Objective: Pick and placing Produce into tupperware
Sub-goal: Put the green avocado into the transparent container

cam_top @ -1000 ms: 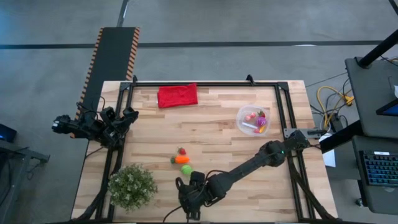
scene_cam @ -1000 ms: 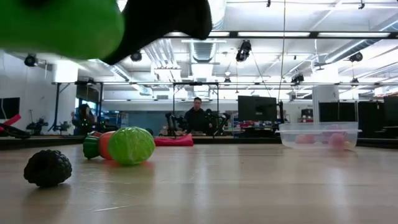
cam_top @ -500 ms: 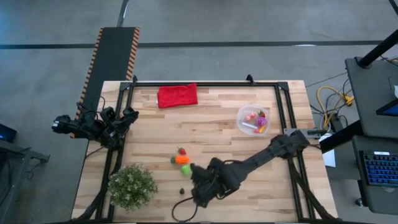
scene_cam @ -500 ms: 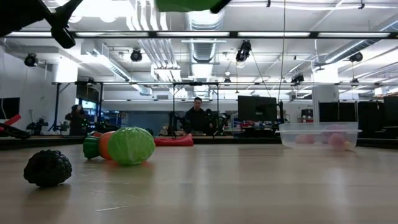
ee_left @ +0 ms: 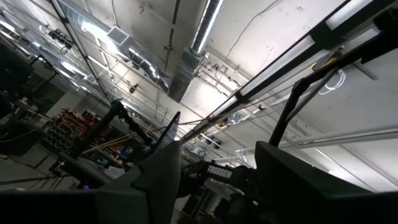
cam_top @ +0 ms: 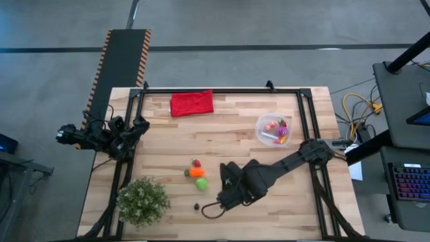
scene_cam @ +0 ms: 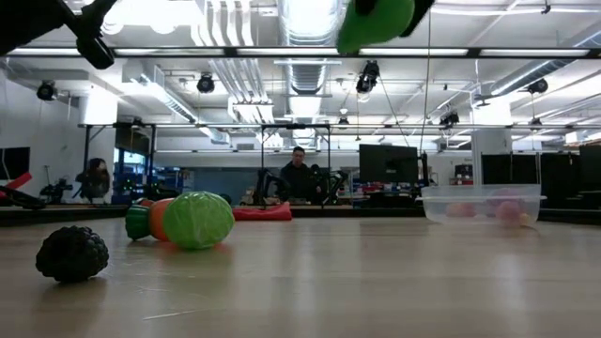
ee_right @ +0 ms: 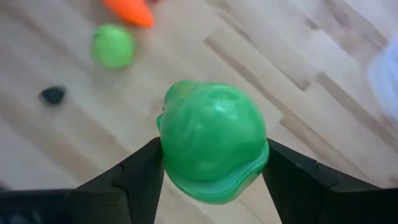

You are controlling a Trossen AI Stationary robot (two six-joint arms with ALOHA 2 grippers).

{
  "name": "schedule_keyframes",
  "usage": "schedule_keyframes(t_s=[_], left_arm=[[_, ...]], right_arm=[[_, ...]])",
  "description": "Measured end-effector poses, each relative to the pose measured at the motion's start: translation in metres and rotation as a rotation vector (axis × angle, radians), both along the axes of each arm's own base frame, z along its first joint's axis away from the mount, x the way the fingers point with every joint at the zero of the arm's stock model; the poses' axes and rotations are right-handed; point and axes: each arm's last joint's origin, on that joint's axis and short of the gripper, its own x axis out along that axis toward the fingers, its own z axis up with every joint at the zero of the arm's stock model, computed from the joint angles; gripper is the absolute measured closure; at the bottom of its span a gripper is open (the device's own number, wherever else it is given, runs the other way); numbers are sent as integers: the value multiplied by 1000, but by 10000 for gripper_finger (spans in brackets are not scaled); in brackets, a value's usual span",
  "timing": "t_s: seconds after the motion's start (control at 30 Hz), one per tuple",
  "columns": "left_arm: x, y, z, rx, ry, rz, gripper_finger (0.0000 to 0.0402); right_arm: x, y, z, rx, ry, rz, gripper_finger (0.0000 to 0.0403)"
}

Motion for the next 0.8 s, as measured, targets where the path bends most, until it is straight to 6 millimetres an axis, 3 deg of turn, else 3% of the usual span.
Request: schedule_keyframes(t_s=[0.2, 0.37, 0.63, 0.8], left_arm=[[0, -1, 0, 11, -6, -18, 210], [0, -1, 0, 12, -5, -18, 210], [0, -1, 0, 15, -5, -21, 210], [0, -1, 0, 18, -3, -19, 210]], right_arm=[[-15, -15, -5, -35, 2, -158, 166], [-34, -49, -15, -73, 42, -327, 165], [-90, -107, -17, -62, 73, -616, 168], [-118, -133, -26, 6, 129, -711, 168]])
